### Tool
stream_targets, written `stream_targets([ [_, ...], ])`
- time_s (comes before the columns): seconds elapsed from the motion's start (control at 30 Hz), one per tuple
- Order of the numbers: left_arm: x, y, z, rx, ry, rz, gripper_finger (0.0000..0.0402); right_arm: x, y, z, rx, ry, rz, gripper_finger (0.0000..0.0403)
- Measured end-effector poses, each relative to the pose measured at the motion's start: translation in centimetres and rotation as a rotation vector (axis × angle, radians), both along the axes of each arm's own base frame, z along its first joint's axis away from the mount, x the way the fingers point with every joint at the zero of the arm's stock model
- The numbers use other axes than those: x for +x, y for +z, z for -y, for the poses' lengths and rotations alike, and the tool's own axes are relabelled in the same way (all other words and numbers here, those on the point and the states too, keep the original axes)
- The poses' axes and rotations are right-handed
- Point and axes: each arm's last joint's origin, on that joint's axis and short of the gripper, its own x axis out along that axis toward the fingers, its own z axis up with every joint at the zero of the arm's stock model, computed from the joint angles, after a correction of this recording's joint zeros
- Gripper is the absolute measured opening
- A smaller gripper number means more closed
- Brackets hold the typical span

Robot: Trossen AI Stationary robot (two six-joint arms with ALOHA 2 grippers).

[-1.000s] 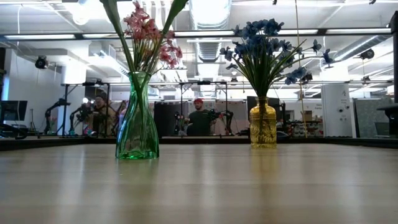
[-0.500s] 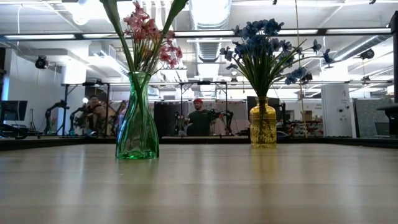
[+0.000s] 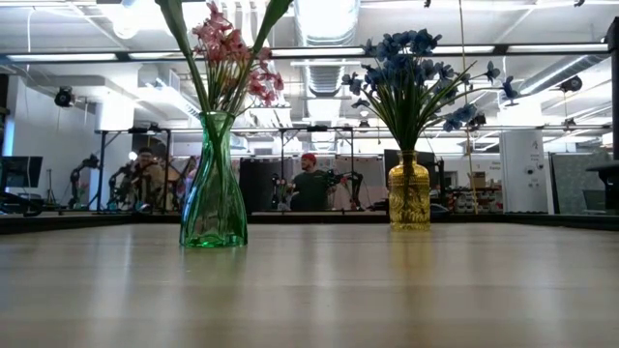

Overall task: Sort flowers into vase by color
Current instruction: Put the pink flowers into the pink vase

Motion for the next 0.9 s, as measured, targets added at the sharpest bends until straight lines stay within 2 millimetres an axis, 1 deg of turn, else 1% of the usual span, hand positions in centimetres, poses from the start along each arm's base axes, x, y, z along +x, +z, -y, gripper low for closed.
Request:
stream_targets([
  [0.13,-2.9,0.0,0.1,-0.016,0.138,-0.103,0.0000,0.0,0.0,0.0,-0.004,0.001,0.001,0.0181],
  [0.27,-5.6,0.2,0.2,-0.026,0.250,-0.152,0.0000,0.0,0.0,0.0,-0.010,0.000,-0.001,0.0179],
  [0.43,-8.5,-0.2,-0.2,-0.037,0.416,-0.240,0.0000,0.0,-0.1,0.0,-0.026,-0.002,-0.008,0.0180],
  [0.5,-9.2,-0.5,-0.3,-0.035,0.471,-0.256,0.0000,0.0,-0.2,0.0,-0.032,-0.002,-0.019,0.0182],
  [0.6,-9.7,-1.1,-0.3,-0.015,0.485,-0.263,0.0000,0.0,-0.3,0.0,-0.040,-0.002,-0.034,0.0183],
  [0.73,-10.1,-2.6,-0.5,0.001,0.511,-0.288,0.0000,0.1,-0.8,0.0,-0.048,-0.002,-0.084,0.0183],
  [0.9,-10.8,-4.8,-0.5,-0.002,0.517,-0.268,0.0000,-0.1,-1.0,0.0,-0.056,-0.003,-0.117,0.0180],
])
